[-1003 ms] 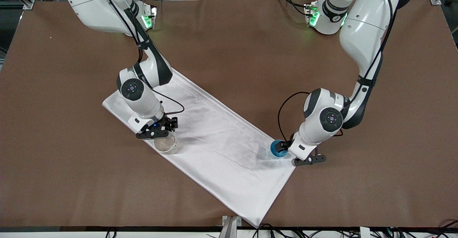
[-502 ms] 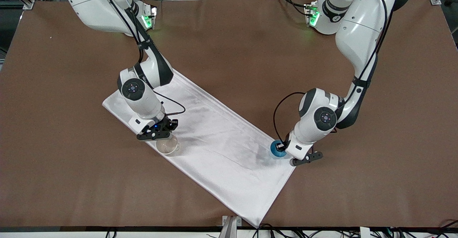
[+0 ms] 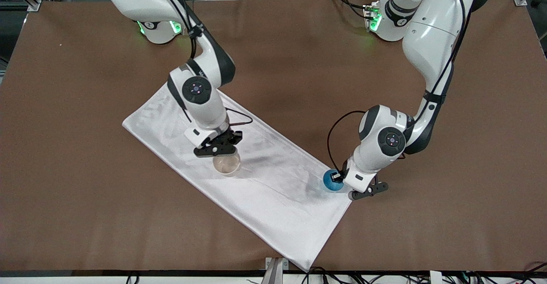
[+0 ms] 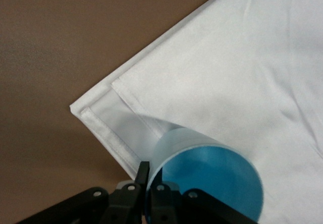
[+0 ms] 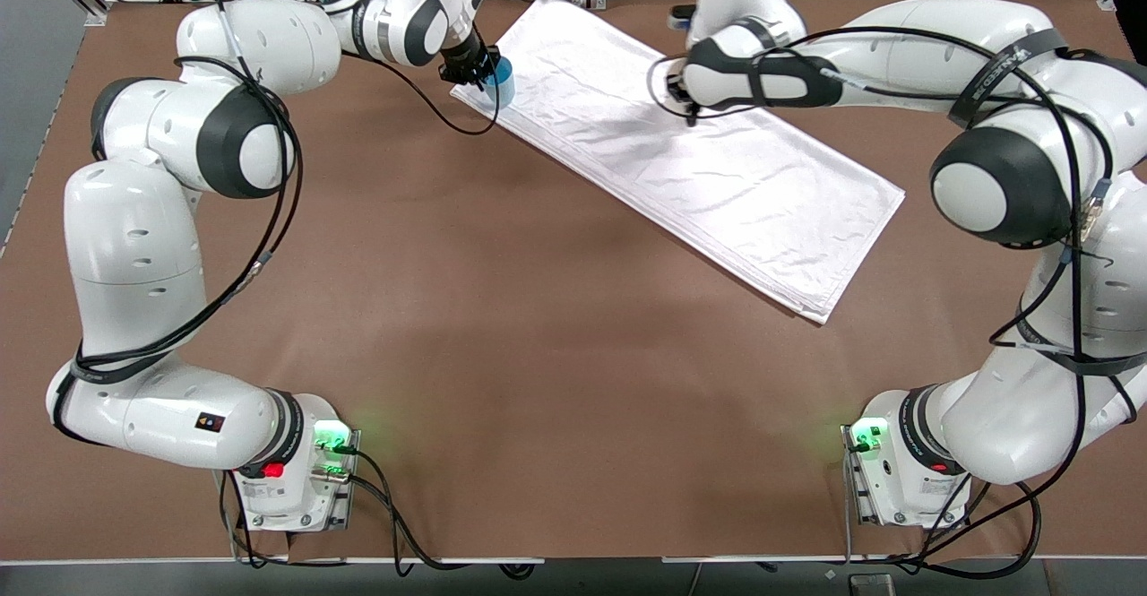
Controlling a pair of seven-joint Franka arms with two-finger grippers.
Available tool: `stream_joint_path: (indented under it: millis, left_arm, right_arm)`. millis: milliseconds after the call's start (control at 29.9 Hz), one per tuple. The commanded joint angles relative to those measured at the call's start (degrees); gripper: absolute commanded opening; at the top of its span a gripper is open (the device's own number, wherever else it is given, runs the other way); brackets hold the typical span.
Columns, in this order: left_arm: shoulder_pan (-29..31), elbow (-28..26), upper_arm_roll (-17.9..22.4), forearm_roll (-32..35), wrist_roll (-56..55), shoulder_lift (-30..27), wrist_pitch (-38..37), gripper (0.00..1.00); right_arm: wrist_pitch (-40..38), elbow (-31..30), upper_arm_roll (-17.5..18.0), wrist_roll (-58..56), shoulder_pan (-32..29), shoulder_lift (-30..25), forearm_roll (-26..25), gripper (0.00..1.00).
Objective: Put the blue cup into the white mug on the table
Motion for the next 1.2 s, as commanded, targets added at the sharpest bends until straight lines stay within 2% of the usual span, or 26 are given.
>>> stream_joint_path:
  millis: [0,134,201,435,802,1170]
  left_arm:
    - [-0.45,-0.61,0.34,0.35,-1.25,-3.77,-8.35,0.00]
    - [-0.45,-2.97,0.08,0.35,-0.81,-7.10,-14.07,0.00]
    - [-0.62,-5.17,0.08,0.35,-0.81,-8.95,-14.43,0.00]
    - [-0.89,-14.48,-0.01,1.23,-1.07,-16.51,-13.64,0.00]
    - [-0.27,-29.69,-0.54,1.14,-0.90,-28.46,-7.06,0.00]
    - [-0.27,-34.80,-2.12,0.53,-1.60,-32.86,-6.79,0.00]
  right_arm:
    - [-1.59,4.07,-0.33,7.83,5.04,1.54,-0.91,0.00]
    - [-1.67,6.97,-0.33,13.10,9.43,3.03,-0.73,0.00]
    - [-1.67,8.20,-0.33,15.30,11.02,4.00,-0.73,0.00]
    - [-1.67,14.09,-0.33,21.46,17.00,9.45,-1.43,0.00]
    - [-1.41,21.30,-0.60,27.26,23.24,15.95,-1.52,0.00]
    - [-1.41,23.41,-0.60,28.14,25.00,18.42,-3.02,0.00]
